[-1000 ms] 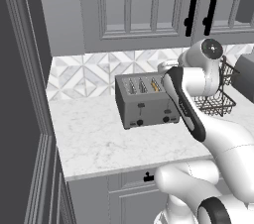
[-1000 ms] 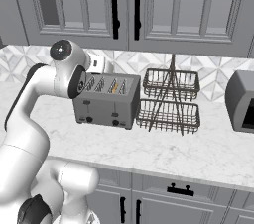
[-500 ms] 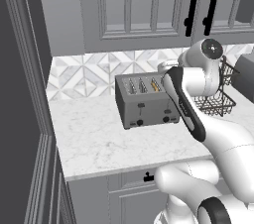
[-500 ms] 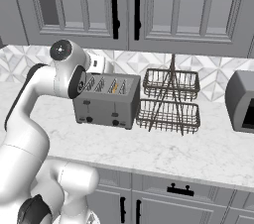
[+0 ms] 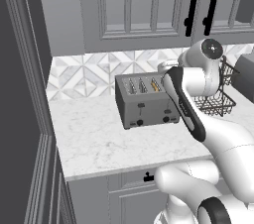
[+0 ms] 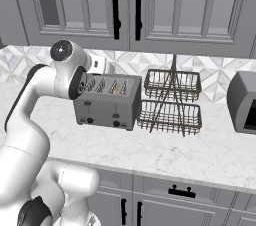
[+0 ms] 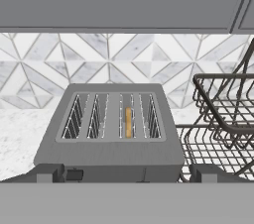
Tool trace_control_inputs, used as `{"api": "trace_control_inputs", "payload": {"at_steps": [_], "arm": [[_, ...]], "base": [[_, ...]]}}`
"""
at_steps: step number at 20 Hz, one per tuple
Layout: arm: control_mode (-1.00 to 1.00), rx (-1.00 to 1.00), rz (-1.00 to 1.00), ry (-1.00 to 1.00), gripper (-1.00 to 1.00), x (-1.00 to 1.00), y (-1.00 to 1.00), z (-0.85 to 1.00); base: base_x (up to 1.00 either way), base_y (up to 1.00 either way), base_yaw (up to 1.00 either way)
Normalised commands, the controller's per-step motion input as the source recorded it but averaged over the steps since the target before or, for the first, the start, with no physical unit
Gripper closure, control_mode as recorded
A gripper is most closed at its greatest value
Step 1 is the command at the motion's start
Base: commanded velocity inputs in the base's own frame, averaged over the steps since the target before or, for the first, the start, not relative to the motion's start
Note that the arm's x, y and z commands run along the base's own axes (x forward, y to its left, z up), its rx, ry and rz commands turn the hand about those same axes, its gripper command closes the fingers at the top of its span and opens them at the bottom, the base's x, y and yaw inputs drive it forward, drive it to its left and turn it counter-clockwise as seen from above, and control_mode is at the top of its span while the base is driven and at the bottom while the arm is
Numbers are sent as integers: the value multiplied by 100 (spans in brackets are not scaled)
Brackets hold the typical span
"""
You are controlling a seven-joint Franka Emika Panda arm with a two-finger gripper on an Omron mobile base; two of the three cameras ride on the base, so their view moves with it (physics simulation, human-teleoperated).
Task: Start the toaster. Once the lever pops up, take the bread to the plate on the dining counter.
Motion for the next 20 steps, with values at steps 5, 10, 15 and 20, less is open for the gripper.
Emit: {"api": "trace_control_inputs", "payload": {"at_steps": [5,10,15,20], "arm": [[-100,0,0,0,-100,0,0,0],[-100,0,0,0,-100,0,0,0],[-100,0,0,0,-100,0,0,0],[-100,0,0,0,-100,0,0,0]], "base": [[0,0,0],[0,0,0],[0,0,0],[0,0,0]]}}
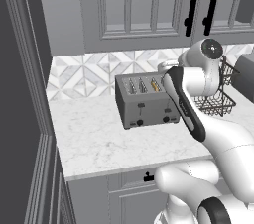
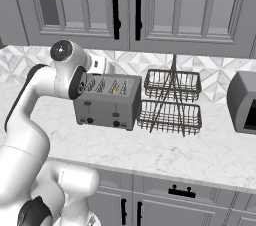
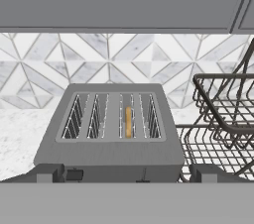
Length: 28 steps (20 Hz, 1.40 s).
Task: Start the toaster. Once the lever pops up, take the bread to the plate on the dining counter.
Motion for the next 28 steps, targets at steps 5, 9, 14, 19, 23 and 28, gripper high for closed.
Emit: {"api": "trace_control_inputs", "payload": {"at_steps": [5,9,14,19,23,28], "arm": [[-100,0,0,0,-100,0,0,0],[-100,0,0,0,-100,0,0,0],[-100,0,0,0,-100,0,0,0],[-100,0,0,0,-100,0,0,0],[-100,0,0,0,-100,0,0,0],[-100,0,0,0,-100,0,0,0]], "base": [[0,0,0],[0,0,0],[0,0,0],[0,0,0],[0,0,0],[0,0,0]]}}
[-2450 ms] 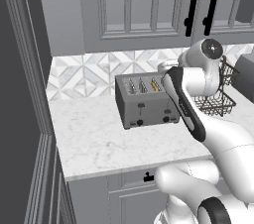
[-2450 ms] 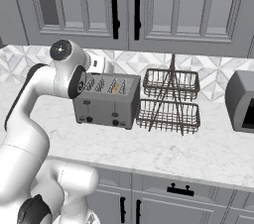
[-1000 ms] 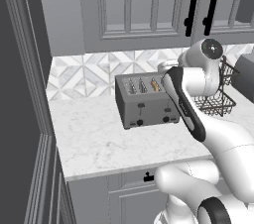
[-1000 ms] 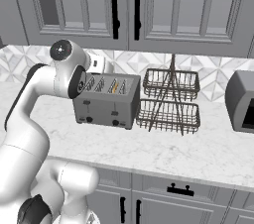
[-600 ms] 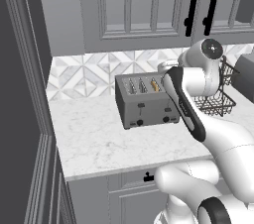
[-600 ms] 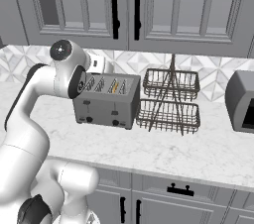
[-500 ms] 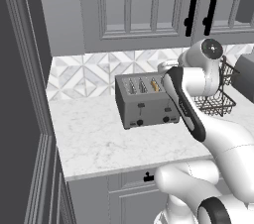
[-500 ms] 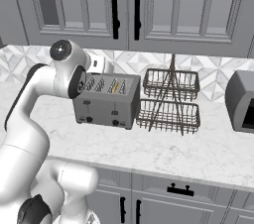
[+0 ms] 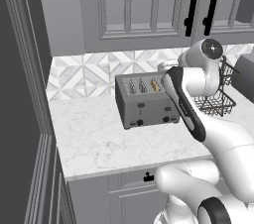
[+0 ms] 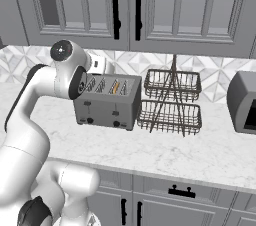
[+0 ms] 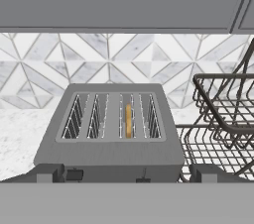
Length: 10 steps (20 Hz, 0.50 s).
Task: Start the toaster. Once the lever pops up, take the bread to the plate on the dining counter.
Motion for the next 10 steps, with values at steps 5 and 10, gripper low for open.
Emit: {"api": "trace_control_inputs", "payload": {"at_steps": [5,10], "arm": [[-100,0,0,0,-100,0,0,0],[-100,0,0,0,-100,0,0,0]], "base": [[0,0,0],[0,0,0]]}}
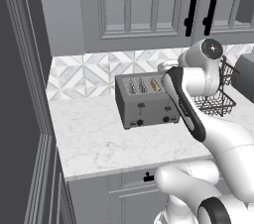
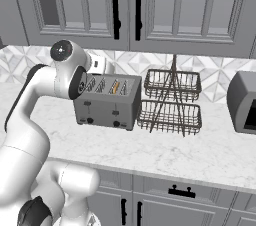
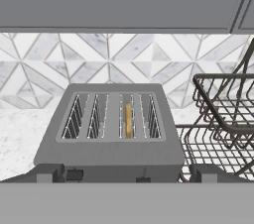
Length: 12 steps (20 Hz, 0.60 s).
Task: Start the toaster. Once the lever pops up, take the bread to the plate on the dining counter.
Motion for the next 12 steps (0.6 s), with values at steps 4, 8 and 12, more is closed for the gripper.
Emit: {"api": "trace_control_inputs", "payload": {"at_steps": [4,8,12], "arm": [[-100,0,0,0,-100,0,0,0],[-100,0,0,0,-100,0,0,0],[-100,0,0,0,-100,0,0,0]], "base": [[0,0,0],[0,0,0],[0,0,0]]}}
